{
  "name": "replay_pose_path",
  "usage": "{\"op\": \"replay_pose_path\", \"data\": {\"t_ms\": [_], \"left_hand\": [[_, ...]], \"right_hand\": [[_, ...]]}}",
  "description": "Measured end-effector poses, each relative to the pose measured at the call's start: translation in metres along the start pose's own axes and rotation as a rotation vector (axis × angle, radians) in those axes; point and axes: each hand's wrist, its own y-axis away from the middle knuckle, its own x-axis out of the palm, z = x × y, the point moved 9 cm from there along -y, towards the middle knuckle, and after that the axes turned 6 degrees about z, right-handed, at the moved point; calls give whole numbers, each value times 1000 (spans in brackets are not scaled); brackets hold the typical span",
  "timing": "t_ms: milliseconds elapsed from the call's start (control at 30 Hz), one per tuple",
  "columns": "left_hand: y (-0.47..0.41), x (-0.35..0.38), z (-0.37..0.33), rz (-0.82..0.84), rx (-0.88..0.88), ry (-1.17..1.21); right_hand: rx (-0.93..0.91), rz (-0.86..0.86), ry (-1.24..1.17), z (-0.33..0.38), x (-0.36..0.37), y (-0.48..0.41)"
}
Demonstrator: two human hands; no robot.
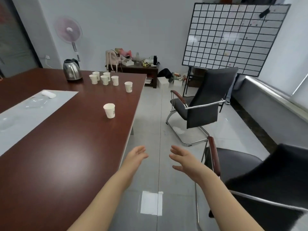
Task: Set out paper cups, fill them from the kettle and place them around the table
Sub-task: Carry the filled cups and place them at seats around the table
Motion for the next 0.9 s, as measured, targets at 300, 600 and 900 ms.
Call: {"op": "replay_pose_path", "data": {"t_ms": [300,600,900], "left_hand": [[-203,8,-69,20,-9,21],[-400,13,-112,-59,-19,77],[-563,2,-170,-152,-17,100]], "right_hand": [[-21,-23,2,77,-84,-177],[-12,15,24,126,-176,-367],[-1,101,20,183,-230,-543]]}}
